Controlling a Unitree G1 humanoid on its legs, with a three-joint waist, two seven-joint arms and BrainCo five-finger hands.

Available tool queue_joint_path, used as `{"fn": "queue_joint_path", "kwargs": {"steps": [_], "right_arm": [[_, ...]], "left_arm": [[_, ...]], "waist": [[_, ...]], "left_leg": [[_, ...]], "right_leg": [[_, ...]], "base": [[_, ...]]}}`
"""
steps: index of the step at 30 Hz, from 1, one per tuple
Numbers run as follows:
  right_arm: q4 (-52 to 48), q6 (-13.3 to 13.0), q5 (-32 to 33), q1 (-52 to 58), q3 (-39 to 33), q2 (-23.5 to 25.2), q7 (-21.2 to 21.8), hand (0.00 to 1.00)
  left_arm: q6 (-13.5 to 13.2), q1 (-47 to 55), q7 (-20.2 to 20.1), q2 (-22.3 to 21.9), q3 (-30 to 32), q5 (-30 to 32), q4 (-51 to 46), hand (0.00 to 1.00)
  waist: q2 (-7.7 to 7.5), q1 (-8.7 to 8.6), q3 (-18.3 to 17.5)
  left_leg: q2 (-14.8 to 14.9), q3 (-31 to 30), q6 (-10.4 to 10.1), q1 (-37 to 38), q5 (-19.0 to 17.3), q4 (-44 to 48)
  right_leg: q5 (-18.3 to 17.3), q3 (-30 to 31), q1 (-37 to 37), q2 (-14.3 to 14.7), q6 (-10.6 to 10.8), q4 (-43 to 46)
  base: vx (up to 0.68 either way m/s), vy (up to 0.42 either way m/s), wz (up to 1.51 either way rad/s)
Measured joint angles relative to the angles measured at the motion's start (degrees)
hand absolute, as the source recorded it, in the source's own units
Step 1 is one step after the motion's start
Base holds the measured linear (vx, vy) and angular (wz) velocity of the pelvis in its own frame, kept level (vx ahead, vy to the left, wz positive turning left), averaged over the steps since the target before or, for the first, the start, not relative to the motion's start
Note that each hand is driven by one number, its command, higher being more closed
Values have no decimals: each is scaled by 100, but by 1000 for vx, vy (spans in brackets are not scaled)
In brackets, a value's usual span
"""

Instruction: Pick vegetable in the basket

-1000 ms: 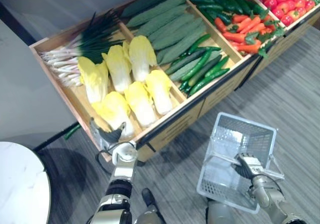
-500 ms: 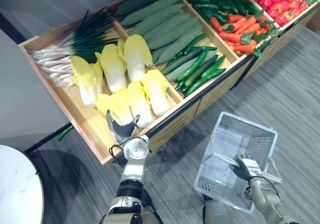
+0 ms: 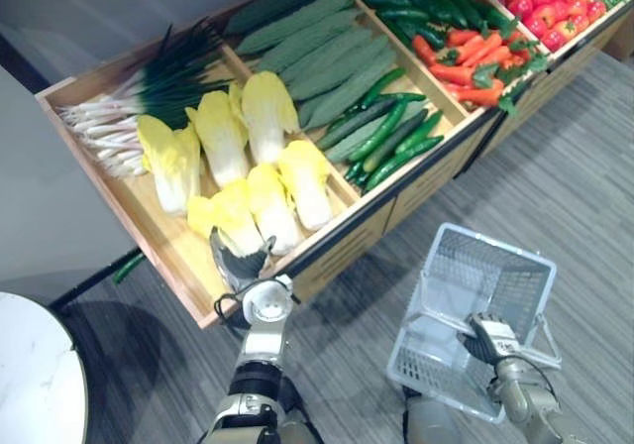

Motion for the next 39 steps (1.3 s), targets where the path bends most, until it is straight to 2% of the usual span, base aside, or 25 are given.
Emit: {"fn": "queue_joint_path", "kwargs": {"steps": [6, 9, 11, 18, 26, 30, 31, 39], "right_arm": [[2, -36, 9, 0, 3, -3, -32, 100], [2, -93, 13, -8, 9, -9, -55, 100], [2, -164, 17, 5, 20, -56, -73, 100], [1, -220, 75, -26, 139, -178, -102, 100], [20, -275, 112, -28, 302, -271, -205, 100], [96, -275, 113, -46, 468, -268, -212, 100], [96, -275, 111, -48, 490, -267, -212, 100], [114, -254, 106, -47, 544, -249, -223, 100]], "left_arm": [[-3, -288, 113, 263, 152, 6, 799, 0], [35, -454, 188, 486, 306, 5, 1356, 0], [48, -552, 347, 599, 312, 35, 1539, 0], [81, -745, 612, 742, 346, 35, 1967, 0], [128, -892, 647, 864, 341, 19, 2240, 0], [136, -894, 647, 859, 292, -24, 2264, 0], [135, -894, 647, 859, 281, -25, 2262, 100], [185, -893, 616, 949, 103, -81, 2274, 100]], "waist": [[1, -29, -54], [-7, -115, -65], [-6, -127, -95], [-14, -136, -99], [-49, -175, -150], [-128, -177, -241], [-145, -177, -253], [-171, -168, -332]], "left_leg": [[6, 45, 0, -127, 12, 0], [9, 85, 3, -141, 14, 1], [23, 147, 0, -213, 16, 0], [70, 315, -18, -226, 19, 0], [70, 365, -23, -224, 27, -4], [68, 368, -19, -222, 34, -8], [62, 364, -13, -222, 39, -8], [49, 312, 1, -220, 62, -30]], "right_leg": [[35, 56, -184, 10, -14, 12], [47, 91, -228, 14, -13, 12], [66, 138, -348, 32, -19, 15], [94, 327, -507, 104, -33, 17], [132, 393, -581, 115, -38, 17], [159, 397, -571, 113, -39, 14], [170, 396, -564, 107, -33, 6], [229, 348, -483, 86, -21, -87]], "base": [[2, -2, -4], [11, -8, -7], [10, -11, -12], [6, -20, -14], [2, -8, -4], [0, 0, 0], [0, 0, 0], [14, -12, 4]]}}
